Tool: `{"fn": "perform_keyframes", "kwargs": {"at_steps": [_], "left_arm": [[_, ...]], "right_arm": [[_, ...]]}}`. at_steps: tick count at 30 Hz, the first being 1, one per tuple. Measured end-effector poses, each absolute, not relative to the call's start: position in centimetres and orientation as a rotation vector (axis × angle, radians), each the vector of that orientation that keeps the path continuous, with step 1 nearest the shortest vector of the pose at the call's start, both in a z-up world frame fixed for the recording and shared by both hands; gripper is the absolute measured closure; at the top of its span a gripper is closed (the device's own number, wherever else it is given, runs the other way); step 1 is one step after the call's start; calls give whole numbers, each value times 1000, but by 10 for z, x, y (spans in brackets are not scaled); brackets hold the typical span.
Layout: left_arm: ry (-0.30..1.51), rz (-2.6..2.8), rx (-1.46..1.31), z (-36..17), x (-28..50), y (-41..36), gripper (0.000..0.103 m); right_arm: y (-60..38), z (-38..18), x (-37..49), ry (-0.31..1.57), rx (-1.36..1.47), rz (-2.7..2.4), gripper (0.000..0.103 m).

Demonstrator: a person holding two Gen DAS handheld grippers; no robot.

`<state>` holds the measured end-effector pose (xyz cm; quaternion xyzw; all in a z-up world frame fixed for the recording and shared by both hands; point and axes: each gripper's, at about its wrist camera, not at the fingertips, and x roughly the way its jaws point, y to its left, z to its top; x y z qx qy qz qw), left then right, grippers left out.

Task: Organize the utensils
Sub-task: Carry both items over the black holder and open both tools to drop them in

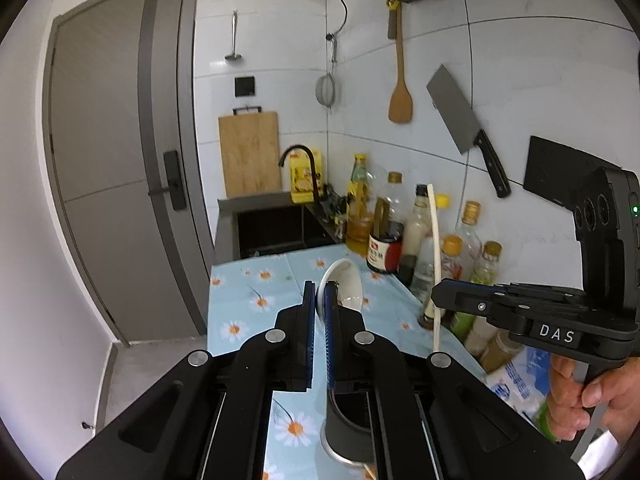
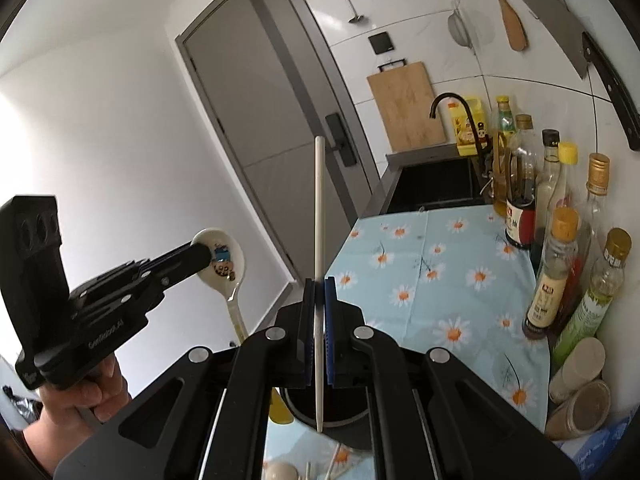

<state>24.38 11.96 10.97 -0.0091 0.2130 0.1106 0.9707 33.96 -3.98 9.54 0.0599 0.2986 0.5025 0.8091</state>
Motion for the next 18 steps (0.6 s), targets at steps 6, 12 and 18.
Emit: {"fn": "perform_keyframes", "kwargs": {"at_steps": [6,12,18], "left_arm": [[415,237,10,101,258,120,100],[418,232,51,81,265,113,100],[449,214,57,63,269,107,100]], "right_arm": [[-31,86,346,611,131,1066,97],[-27,68,346,606,123,1050,97],[-22,49,345,645,104,1027,97]]}}
